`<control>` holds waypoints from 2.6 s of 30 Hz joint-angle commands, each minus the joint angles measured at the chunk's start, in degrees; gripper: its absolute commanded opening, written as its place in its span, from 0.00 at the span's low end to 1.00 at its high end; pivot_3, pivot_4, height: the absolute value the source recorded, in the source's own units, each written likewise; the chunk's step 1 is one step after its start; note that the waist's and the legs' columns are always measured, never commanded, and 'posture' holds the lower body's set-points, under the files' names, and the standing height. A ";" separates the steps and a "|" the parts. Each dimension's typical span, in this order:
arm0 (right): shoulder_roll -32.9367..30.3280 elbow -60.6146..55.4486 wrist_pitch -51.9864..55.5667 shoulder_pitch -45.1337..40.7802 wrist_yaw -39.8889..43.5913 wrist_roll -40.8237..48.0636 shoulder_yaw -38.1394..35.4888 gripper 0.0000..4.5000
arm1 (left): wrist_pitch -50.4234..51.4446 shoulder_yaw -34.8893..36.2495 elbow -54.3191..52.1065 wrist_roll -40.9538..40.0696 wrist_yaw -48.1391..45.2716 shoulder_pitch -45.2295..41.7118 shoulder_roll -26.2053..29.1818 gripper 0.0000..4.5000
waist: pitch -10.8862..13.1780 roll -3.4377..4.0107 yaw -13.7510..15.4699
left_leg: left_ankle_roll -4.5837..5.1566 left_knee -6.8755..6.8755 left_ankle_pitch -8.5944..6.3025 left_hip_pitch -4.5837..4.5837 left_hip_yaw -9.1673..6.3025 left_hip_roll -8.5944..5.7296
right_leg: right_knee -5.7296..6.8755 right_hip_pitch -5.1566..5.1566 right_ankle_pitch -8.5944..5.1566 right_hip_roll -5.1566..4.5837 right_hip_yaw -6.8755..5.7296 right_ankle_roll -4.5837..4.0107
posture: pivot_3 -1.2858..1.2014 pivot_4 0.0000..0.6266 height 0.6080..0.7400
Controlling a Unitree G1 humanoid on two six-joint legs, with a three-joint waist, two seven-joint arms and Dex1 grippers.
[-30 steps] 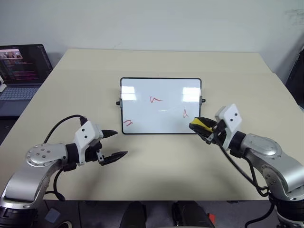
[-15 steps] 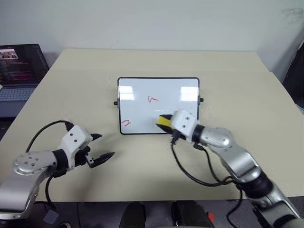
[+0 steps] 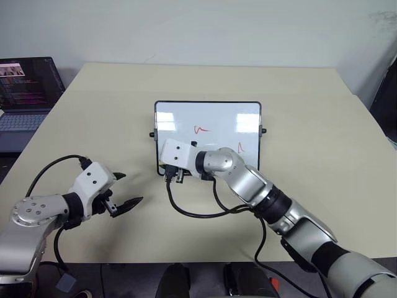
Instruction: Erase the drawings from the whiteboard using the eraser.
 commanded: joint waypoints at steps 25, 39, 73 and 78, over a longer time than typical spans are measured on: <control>7.01 23.62 -18.43 -7.17 -0.26 -12.27 -0.37 0.22 | -1.02 -0.63 -3.38 0.39 -1.57 -0.71 0.52 1.00 | 0.00 0.00 -0.51 | 0.00 -0.01 0.00 0.01 -0.01 0.00 | 0.06 -0.02 0.00 -0.02 0.00 0.00 | 0.52 0.24 1.00; 9.41 25.71 -19.40 -7.62 0.67 -13.05 -0.88 0.22 | -1.29 -0.87 -3.01 0.57 -1.91 -1.58 0.51 1.00 | 0.01 0.01 -0.51 | 0.00 -0.03 0.00 0.00 -0.01 0.01 | 0.04 -0.02 0.00 -0.02 0.00 -0.01 | 0.52 0.24 1.00; 7.24 24.62 -17.11 -7.57 1.16 -14.03 -3.70 0.22 | -2.29 -3.05 -0.37 1.26 -3.27 -4.76 0.57 1.00 | 0.01 0.02 -0.45 | 0.00 -0.02 0.00 0.01 -0.02 0.00 | 0.07 -0.02 0.00 -0.02 -0.01 -0.01 | 0.52 0.24 1.00; 5.59 22.37 -14.85 -5.54 6.33 -14.35 -2.11 0.22 | -2.48 -3.34 -0.07 1.23 -3.46 -5.10 0.62 1.00 | 0.01 0.01 -0.38 | 0.00 -0.01 0.00 0.01 -0.02 0.00 | 0.07 -0.01 0.00 -0.02 -0.01 -0.01 | 0.52 0.24 1.00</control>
